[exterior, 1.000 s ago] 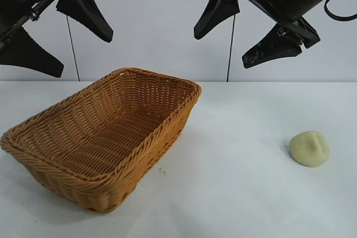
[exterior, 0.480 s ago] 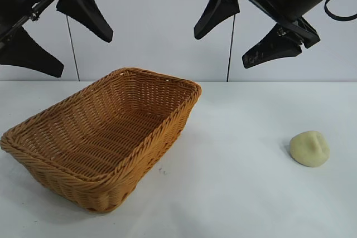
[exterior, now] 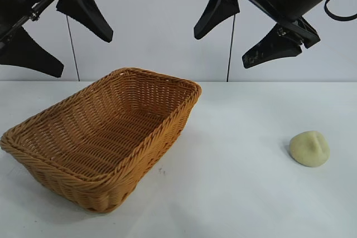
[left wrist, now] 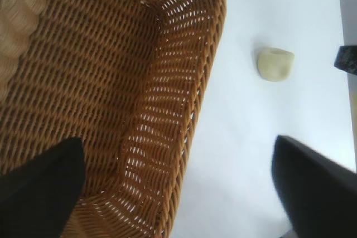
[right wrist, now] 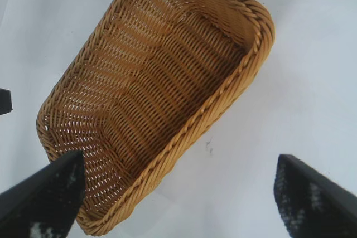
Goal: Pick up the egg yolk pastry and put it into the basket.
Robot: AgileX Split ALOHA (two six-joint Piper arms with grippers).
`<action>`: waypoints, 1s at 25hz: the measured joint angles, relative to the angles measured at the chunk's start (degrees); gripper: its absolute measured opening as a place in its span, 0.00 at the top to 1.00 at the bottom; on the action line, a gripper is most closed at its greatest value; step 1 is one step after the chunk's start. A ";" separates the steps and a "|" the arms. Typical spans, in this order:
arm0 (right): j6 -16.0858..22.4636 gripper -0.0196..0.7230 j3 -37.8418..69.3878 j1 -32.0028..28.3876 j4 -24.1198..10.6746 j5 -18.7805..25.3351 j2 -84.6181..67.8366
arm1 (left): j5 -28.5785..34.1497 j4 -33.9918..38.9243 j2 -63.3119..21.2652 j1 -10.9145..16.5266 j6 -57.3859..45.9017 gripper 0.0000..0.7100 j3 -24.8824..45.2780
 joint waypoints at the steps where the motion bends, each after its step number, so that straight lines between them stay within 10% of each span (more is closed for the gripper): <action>1: 0.00 0.12 0.00 0.00 0.00 0.00 0.00 | -0.41 0.00 0.00 0.00 0.00 0.02 0.00; 15: 0.00 0.12 0.00 0.00 0.00 0.00 0.00 | 2.71 9.21 -6.52 4.90 -13.50 0.02 0.00; 25: 0.00 0.12 0.00 0.00 0.00 -0.05 0.00 | 3.90 30.48 -19.16 -6.02 -50.23 0.02 9.00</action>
